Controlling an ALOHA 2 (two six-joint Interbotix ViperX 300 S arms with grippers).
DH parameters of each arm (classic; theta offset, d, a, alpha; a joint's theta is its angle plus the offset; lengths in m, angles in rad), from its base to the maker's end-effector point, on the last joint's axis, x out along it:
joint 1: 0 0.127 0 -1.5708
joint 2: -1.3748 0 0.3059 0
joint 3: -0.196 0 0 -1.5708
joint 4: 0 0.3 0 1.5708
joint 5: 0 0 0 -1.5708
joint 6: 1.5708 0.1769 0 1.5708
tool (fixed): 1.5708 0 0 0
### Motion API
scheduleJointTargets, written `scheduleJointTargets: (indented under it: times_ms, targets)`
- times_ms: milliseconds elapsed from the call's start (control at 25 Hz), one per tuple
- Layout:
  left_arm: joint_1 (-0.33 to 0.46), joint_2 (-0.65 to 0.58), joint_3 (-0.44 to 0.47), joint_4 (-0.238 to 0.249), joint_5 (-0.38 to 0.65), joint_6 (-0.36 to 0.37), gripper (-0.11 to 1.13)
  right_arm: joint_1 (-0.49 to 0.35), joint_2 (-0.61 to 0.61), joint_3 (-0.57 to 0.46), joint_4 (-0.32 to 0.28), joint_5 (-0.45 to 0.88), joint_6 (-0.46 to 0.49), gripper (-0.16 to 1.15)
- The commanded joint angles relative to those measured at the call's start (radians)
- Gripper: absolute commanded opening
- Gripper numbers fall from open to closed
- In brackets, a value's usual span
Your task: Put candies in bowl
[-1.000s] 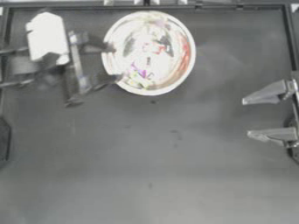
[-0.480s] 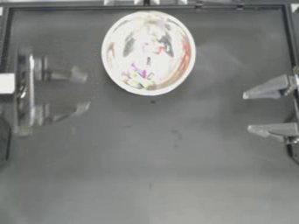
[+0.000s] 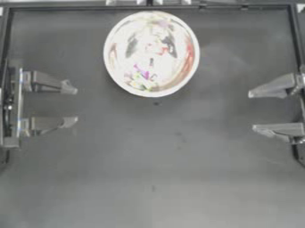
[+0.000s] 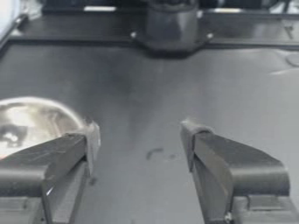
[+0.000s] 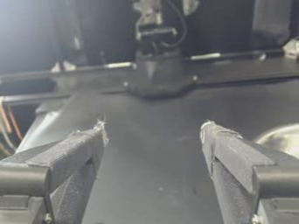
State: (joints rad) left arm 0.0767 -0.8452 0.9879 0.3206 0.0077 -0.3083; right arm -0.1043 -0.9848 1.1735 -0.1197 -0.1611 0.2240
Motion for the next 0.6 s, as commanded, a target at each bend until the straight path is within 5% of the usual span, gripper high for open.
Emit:
scheduleJointTargets:
  times_ms: [40, 600]
  targets:
    - [-0.023, -0.009, -0.003, 0.003, -0.011, 0.006, 0.91, -0.009, 0.006, -0.029, -0.006, 0.003, -0.002, 0.96]
    - [-0.046, -0.138, 0.103, 0.006, -0.032, 0.009, 0.91, -0.014, -0.005, -0.028, -0.025, 0.025, -0.002, 0.96]
